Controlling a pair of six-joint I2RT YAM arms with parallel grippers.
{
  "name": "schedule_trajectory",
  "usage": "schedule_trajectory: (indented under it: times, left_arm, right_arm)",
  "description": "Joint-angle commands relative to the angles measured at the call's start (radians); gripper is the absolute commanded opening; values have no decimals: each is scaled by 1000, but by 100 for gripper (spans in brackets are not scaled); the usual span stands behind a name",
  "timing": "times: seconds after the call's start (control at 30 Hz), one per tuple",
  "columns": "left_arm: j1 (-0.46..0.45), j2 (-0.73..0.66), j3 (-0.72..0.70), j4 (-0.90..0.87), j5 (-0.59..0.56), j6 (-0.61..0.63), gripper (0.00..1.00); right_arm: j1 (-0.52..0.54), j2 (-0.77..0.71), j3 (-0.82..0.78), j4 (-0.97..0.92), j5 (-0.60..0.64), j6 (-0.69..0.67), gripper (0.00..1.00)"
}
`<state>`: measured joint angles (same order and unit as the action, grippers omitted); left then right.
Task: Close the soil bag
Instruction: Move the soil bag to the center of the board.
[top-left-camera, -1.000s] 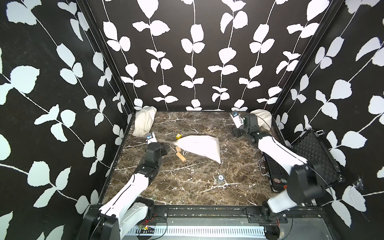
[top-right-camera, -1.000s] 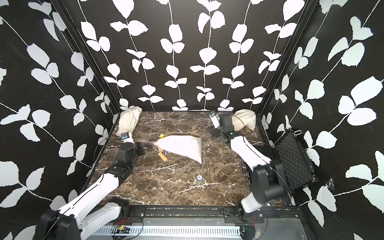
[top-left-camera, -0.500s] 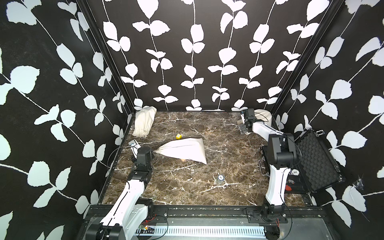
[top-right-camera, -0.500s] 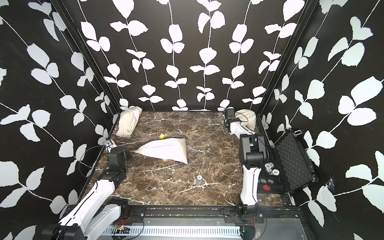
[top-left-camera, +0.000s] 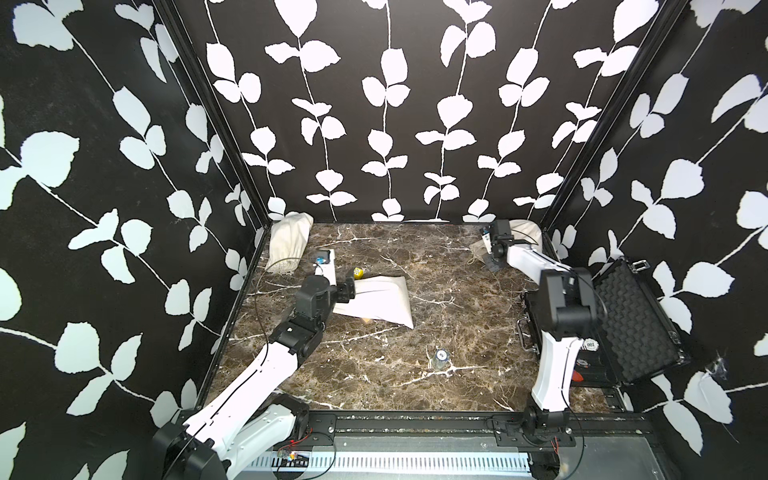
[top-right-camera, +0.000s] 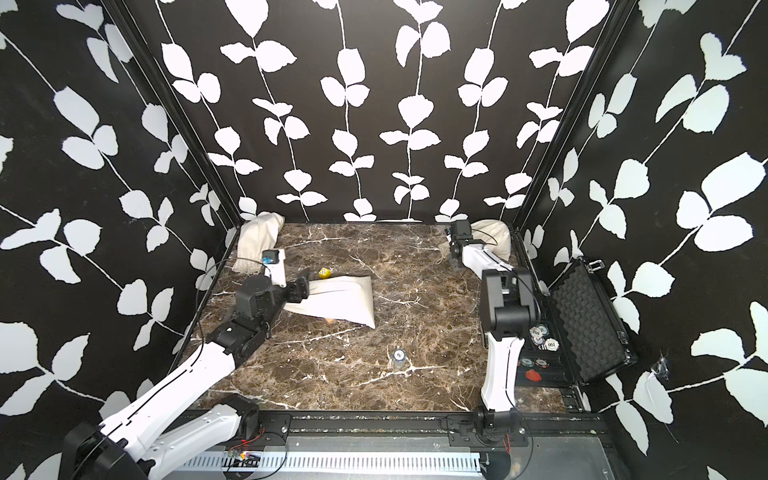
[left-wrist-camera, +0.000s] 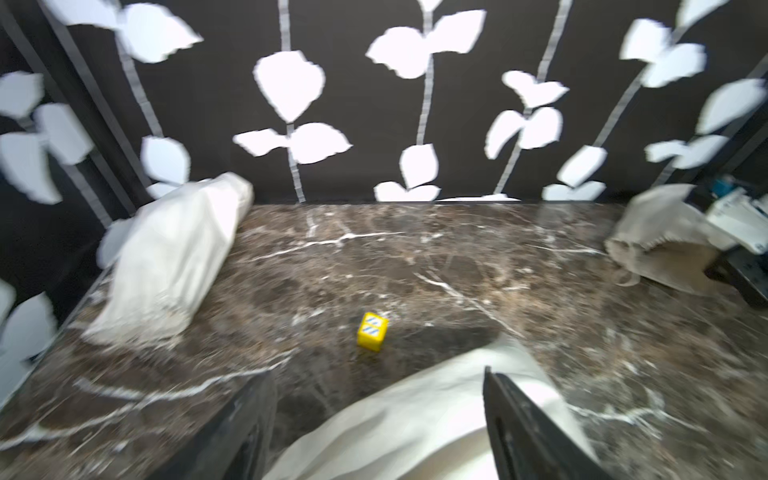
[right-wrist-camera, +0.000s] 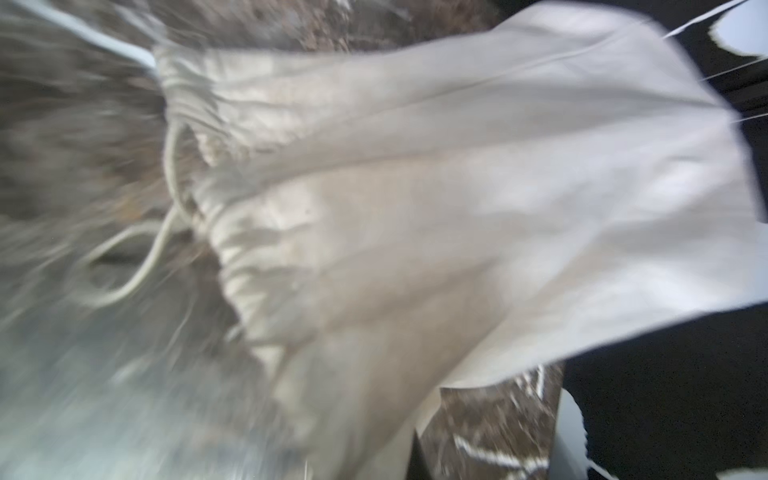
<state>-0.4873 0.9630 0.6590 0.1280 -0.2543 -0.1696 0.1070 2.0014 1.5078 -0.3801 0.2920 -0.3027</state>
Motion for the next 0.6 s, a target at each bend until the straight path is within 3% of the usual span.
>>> schedule_trajectory:
  times: [0.0, 0.27, 0.57]
  left_arm:
    - [-37, 25, 63, 57, 102, 40, 82]
    - [-149, 150, 180, 66, 249, -4, 82]
    - [-313, 362, 292, 73, 387, -85, 80]
  right_arm:
    - [30, -178, -40, 15, -74, 17, 0]
    - [140, -478, -183, -6, -197, 61, 0]
    - [301, -658, -433, 191, -331, 224, 0]
